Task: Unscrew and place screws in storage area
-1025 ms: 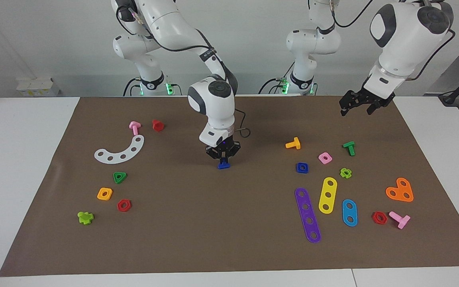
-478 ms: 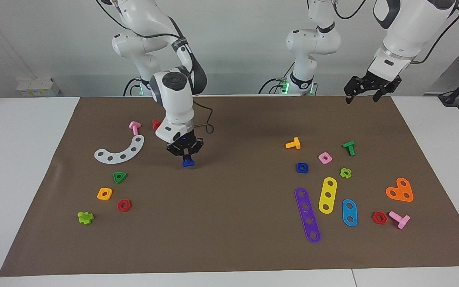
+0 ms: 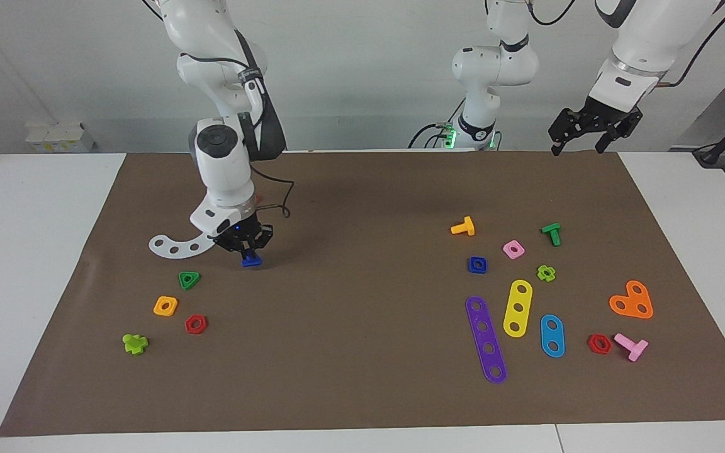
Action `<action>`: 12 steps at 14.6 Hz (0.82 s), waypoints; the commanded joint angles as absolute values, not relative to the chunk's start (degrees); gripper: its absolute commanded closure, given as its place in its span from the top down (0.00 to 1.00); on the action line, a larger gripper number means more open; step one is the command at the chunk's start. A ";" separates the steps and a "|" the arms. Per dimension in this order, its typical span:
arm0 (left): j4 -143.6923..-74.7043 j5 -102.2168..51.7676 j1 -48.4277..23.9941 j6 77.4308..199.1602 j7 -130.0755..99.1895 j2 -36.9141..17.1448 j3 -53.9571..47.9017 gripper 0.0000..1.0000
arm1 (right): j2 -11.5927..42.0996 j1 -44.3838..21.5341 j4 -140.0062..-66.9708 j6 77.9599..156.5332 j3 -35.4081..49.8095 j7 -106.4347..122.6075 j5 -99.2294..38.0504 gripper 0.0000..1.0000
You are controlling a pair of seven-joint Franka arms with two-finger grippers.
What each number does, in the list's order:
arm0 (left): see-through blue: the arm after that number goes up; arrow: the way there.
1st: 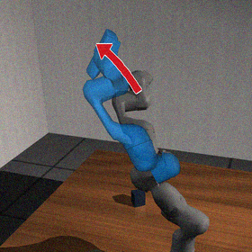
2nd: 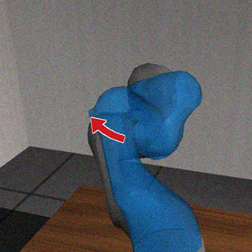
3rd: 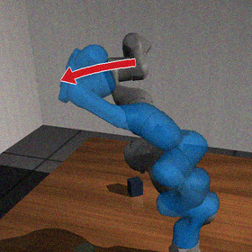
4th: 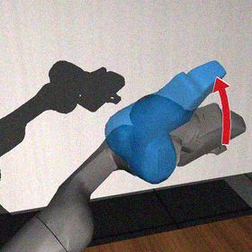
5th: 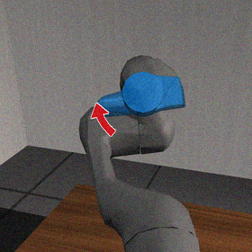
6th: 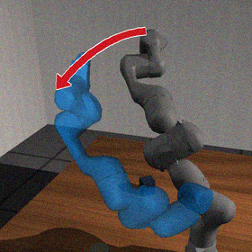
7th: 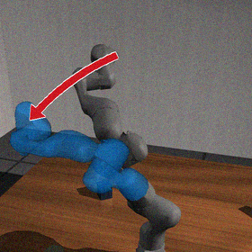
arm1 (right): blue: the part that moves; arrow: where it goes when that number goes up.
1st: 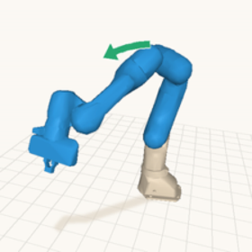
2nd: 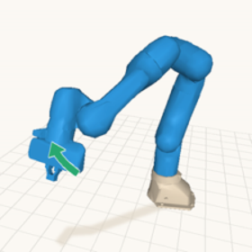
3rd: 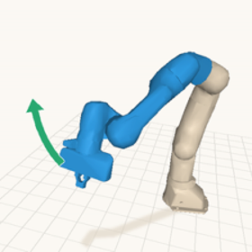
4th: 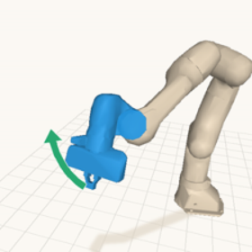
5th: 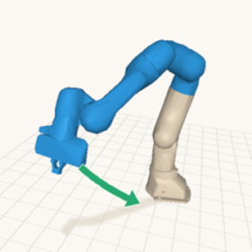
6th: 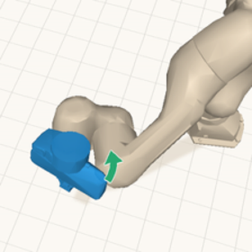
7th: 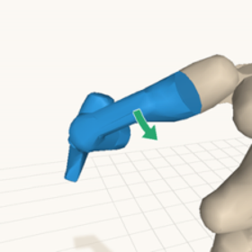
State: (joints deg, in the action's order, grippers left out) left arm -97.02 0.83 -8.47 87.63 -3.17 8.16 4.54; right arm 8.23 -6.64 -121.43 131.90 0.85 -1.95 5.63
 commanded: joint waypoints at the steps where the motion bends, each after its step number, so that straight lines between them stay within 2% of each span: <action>1: -96.07 1.58 -8.35 85.69 -2.90 8.44 4.39 1.00 | 8.79 -5.19 -121.55 132.98 1.58 -0.09 4.92 0.00; 10: -97.12 1.58 -7.21 88.76 -2.64 8.96 4.83 1.00 | 11.51 -3.16 -120.23 135.70 1.50 2.64 2.46 0.00; 11: -97.47 1.58 -6.25 89.29 -2.20 9.05 4.83 1.00 | 11.51 -3.08 -120.23 135.88 1.49 2.55 2.46 0.36; 12: -97.73 1.58 -6.07 89.82 -1.33 9.05 4.83 1.00 | 11.51 -2.90 -120.23 135.79 1.49 2.37 2.46 0.58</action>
State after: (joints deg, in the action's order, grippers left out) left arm -96.87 0.83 -7.32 88.30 -3.01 8.17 5.05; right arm 10.77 -4.07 -121.04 135.07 0.91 0.27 3.71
